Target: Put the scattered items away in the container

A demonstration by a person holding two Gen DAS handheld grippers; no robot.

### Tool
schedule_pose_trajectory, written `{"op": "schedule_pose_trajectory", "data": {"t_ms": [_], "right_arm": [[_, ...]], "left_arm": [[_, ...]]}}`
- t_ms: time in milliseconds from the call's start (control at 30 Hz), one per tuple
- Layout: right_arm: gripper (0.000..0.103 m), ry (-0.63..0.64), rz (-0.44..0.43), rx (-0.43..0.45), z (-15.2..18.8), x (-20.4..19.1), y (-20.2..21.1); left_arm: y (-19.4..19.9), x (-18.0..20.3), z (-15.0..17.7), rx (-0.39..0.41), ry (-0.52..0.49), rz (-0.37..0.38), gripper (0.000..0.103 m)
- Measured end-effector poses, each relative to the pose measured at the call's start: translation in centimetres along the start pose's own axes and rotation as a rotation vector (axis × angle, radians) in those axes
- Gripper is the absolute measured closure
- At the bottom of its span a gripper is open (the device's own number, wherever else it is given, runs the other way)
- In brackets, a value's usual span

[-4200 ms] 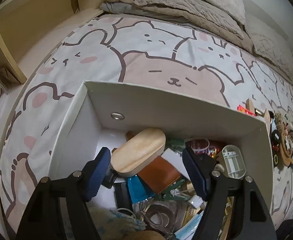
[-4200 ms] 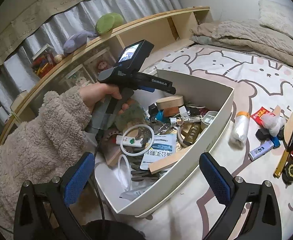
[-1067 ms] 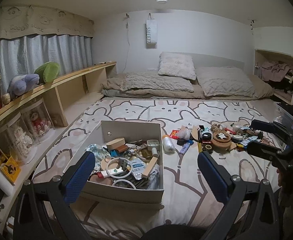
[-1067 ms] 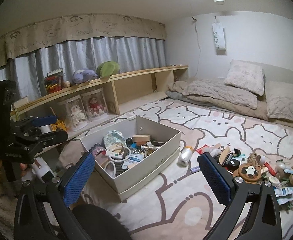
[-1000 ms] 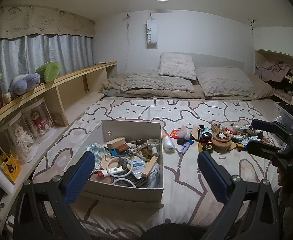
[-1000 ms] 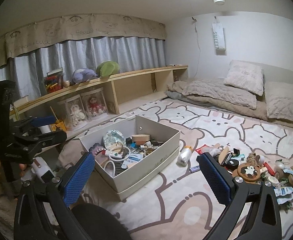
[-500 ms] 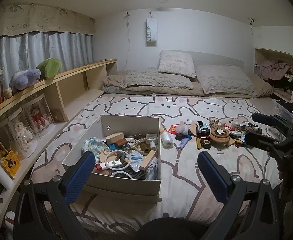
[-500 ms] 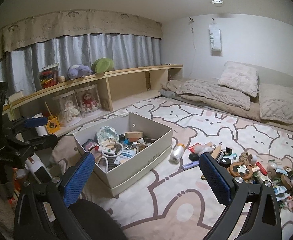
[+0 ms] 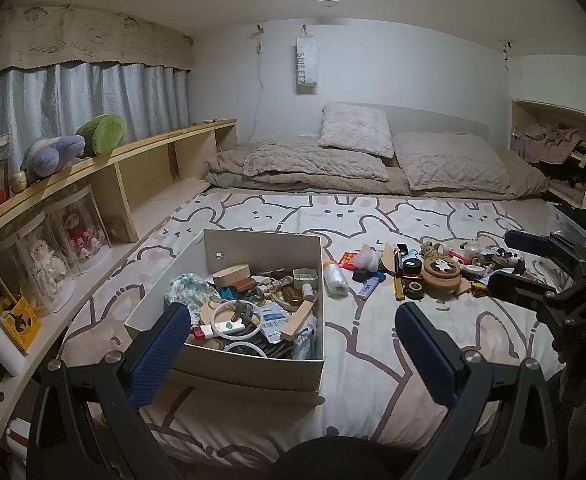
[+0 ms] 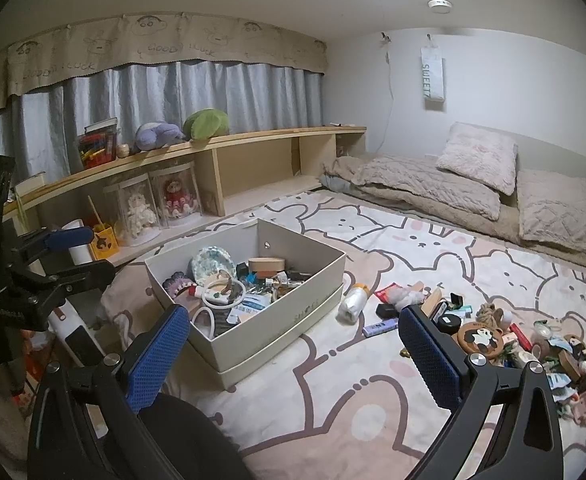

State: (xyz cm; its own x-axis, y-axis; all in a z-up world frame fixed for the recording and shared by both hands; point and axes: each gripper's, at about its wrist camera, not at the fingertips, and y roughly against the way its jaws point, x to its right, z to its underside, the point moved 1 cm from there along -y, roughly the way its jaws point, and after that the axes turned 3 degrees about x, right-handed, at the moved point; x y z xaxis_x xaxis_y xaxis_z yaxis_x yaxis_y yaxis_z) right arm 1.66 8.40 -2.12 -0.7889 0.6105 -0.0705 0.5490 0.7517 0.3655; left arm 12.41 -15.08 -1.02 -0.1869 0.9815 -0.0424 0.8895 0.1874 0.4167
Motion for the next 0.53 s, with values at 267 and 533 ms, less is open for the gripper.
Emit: {"op": "schedule_pose_trajectory", "data": {"t_ms": [267,533], "right_arm": [[0.0,-0.003,-0.001,-0.002,0.1,0.03,0.06],[0.0,-0.007,0.0,-0.002,0.16,0.18,0.04]], "left_arm": [[-0.1,0.17,-0.03,0.003,0.001,0.007,0.0],[-0.02,0.04,-0.23,0.015,0.022,-0.006,0.0]]}}
